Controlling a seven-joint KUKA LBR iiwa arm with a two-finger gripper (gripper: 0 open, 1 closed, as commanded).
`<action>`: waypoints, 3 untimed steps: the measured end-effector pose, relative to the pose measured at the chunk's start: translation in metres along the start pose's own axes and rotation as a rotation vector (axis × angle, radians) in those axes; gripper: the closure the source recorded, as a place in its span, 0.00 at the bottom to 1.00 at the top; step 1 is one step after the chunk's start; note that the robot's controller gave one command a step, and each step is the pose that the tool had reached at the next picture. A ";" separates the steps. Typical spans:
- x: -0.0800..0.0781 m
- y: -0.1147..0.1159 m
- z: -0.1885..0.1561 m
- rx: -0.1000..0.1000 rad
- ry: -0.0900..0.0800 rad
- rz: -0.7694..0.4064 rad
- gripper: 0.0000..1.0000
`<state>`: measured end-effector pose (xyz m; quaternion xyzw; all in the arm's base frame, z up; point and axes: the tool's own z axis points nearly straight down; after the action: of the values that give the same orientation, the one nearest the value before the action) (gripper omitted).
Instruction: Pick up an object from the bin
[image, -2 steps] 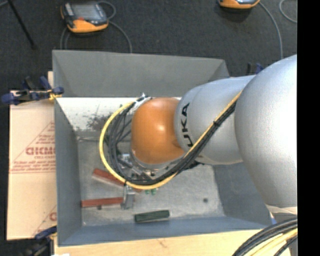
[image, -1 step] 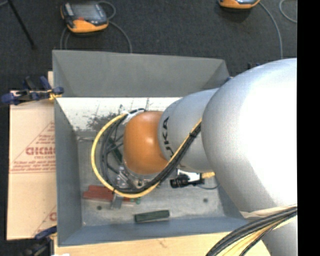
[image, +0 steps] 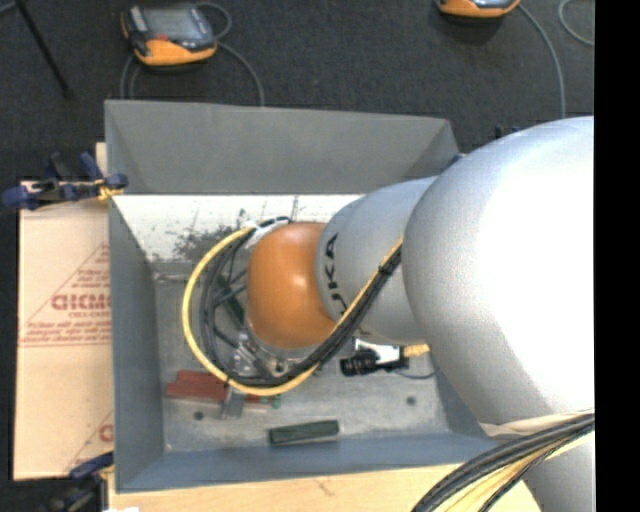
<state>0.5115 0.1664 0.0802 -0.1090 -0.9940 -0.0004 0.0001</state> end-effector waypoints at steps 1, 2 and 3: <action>-0.008 -0.001 -0.148 -0.002 -0.005 -0.010 1.00; -0.007 -0.001 -0.147 -0.001 -0.002 -0.009 1.00; -0.007 0.000 -0.144 0.000 -0.001 0.013 1.00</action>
Offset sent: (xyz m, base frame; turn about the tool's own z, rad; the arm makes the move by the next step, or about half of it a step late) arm 0.0000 0.0000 0.0000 0.0000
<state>0.5183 0.1648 0.2239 -0.1153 -0.9933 -0.0003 -0.0003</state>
